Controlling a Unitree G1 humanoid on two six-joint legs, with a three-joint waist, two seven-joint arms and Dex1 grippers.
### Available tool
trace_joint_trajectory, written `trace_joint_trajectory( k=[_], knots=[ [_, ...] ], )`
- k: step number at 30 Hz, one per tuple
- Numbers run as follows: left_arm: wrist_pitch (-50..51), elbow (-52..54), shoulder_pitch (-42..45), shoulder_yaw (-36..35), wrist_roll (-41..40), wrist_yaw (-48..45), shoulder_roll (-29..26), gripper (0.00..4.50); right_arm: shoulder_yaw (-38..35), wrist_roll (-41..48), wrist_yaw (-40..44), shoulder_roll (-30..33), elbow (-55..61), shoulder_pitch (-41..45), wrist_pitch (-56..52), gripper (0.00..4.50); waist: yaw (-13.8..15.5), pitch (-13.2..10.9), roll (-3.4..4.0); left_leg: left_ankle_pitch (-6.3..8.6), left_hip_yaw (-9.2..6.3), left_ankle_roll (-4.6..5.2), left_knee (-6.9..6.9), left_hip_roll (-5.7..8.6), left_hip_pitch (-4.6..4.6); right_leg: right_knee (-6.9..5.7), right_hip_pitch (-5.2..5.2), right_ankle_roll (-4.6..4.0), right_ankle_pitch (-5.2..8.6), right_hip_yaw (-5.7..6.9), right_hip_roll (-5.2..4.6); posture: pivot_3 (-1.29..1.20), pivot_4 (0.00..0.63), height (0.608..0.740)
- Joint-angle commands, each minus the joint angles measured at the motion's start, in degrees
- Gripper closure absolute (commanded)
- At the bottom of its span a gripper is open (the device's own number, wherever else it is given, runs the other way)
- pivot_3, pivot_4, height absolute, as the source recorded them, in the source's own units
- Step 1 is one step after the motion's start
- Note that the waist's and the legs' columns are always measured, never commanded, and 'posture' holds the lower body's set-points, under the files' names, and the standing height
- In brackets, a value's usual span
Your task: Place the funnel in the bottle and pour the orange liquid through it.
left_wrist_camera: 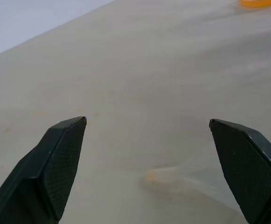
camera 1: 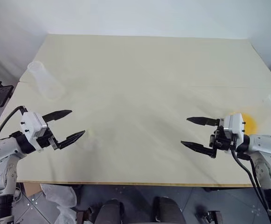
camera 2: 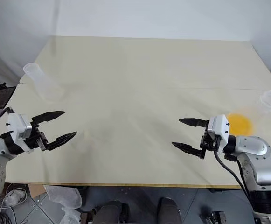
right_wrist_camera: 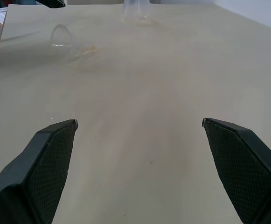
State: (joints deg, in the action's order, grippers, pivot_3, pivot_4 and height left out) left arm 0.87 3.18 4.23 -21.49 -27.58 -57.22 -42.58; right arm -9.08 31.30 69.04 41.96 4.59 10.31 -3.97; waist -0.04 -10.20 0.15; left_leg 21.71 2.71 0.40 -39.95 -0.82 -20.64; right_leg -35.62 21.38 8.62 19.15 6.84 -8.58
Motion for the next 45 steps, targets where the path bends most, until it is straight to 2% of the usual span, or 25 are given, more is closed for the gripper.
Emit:
trace_joint_trajectory(
  k=[1, 4, 6, 11, 14, 20, 23, 26, 33, 36, 39, 45],
  knots=[
    [0.96, 3.53, -1.57, -2.17, -2.27, 0.86, 0.31, 0.0, -0.59, -0.2, -0.22, -0.96, -0.24, 1.15, 1.48, 0.01, -0.01, 0.0, 0.0, 0.0, 0.0, 0.0, 0.0, 0.0, 0.0, 0.0, 0.0, 0.0, 0.0, 0.0, 0.0, 0.0, 0.15, 0.74],
    [5.47, 5.59, -3.12, -5.33, -6.55, 4.73, 1.95, 0.0, 0.16, -0.08, -1.82, -3.33, -0.12, 2.97, 1.13, 0.01, -0.22, 0.0, 0.0, 0.0, -0.01, 0.0, 0.0, -0.04, 0.01, -0.01, 0.0, 0.0, 0.0, 0.0, 0.02, 0.0, 0.15, 0.74],
    [7.12, 6.92, -4.73, -8.28, -6.49, 9.45, 3.36, 0.0, 1.15, 0.43, -3.54, -5.85, 0.49, 4.99, 0.03, 0.01, -0.37, -0.02, -0.02, 0.0, 0.0, 0.0, -0.01, -0.07, 0.02, -0.03, 0.01, 0.0, 0.0, -0.02, 0.02, 0.0, 0.15, 0.74],
    [7.99, 5.31, -9.04, -18.16, -7.53, 22.75, 11.15, 0.0, 4.47, -1.0, -8.97, -13.01, 1.24, 9.82, -0.39, 0.01, -0.64, -0.02, -0.02, 0.0, -0.03, -0.01, -0.02, -0.09, 0.04, -0.09, 0.01, 0.0, 0.0, -0.03, 0.02, 0.0, 0.15, 0.74],
    [7.44, 5.66, -12.55, -21.62, -6.46, 28.28, 15.18, 0.0, 6.4, -2.72, -12.53, -16.55, 0.85, 13.19, -0.58, 0.01, -0.72, -0.02, -0.04, 0.0, -0.04, -0.01, -0.01, -0.06, 0.05, -0.1, 0.02, 0.0, 0.0, -0.03, -0.04, 0.0, 0.15, 0.74],
    [6.66, 5.27, -14.51, -24.9, -7.13, 34.26, 18.59, 0.0, 8.35, -5.18, -15.89, -20.05, -0.04, 16.75, 0.05, 0.01, 0.13, 0.01, -0.16, 0.0, -0.21, -0.01, -0.09, -0.04, 0.02, -0.14, -0.04, 0.0, 0.0, 0.02, -0.04, 0.0, 0.15, 0.74],
    [7.79, 4.87, -12.06, -22.56, -5.73, 35.69, 17.25, 0.0, 8.72, -5.55, -15.79, -20.01, 0.57, 16.35, -0.26, 0.01, 0.15, 0.01, -0.17, 0.0, -0.28, -0.01, -0.07, 0.02, 0.0, -0.13, -0.07, 0.0, 0.0, 0.02, -0.07, 0.0, 0.15, 0.74],
    [10.08, 2.51, -4.8, -19.28, -2.61, 40.13, 14.03, 0.0, 8.83, -5.69, -15.46, -19.66, 1.13, 15.45, -0.4, 0.01, 0.41, 0.02, -0.18, 0.0, -0.32, -0.01, -0.08, 0.07, 0.0, -0.14, -0.08, 0.0, 0.0, 0.08, -0.05, 0.0, 0.15, 0.74],
    [14.8, -15.39, 18.25, -11.66, 2.79, 43.95, 5.43, 0.0, 8.97, -4.44, -15.13, -18.77, 4.17, 13.15, -2.75, 0.01, -0.53, 0.05, -0.24, 0.0, -0.25, -0.03, 0.0, 0.1, 0.02, -0.22, -0.01, 0.0, 0.0, 0.16, 0.01, 0.0, 0.15, 0.74],
    [13.11, -27.32, 29.32, -7.17, 6.05, 42.14, 2.7, 0.0, 8.94, -4.24, -15.31, -18.67, 5.2, 12.56, -3.69, 0.01, -1.04, 0.04, -0.25, 0.0, -0.25, -0.04, 0.09, 0.09, 0.02, -0.26, 0.06, 0.0, 0.0, 0.33, 0.01, 0.0, 0.15, 0.74],
    [10.52, -36.9, 36.76, -4.43, 8.74, 40.96, 1.11, 0.0, 8.9, -4.1, -15.43, -18.64, 5.91, 12.15, -4.2, 0.01, -1.6, 0.03, -0.26, 0.0, -0.21, -0.06, 0.05, 0.07, -0.03, -0.28, 0.04, 0.0, 0.0, 0.58, 0.0, 0.0, 0.15, 0.74],
    [6.63, -50.84, 46.0, -0.73, 12.31, 38.6, 0.02, 0.0, 8.65, -3.72, -16.36, -18.96, 7.82, 11.24, -5.19, 0.01, -1.74, 0.03, -0.28, 0.0, -0.07, -0.06, 0.05, 0.05, -0.02, -0.3, 0.09, 0.0, 0.0, 0.66, -0.02, 0.0, 0.15, 0.74]
  ],
)
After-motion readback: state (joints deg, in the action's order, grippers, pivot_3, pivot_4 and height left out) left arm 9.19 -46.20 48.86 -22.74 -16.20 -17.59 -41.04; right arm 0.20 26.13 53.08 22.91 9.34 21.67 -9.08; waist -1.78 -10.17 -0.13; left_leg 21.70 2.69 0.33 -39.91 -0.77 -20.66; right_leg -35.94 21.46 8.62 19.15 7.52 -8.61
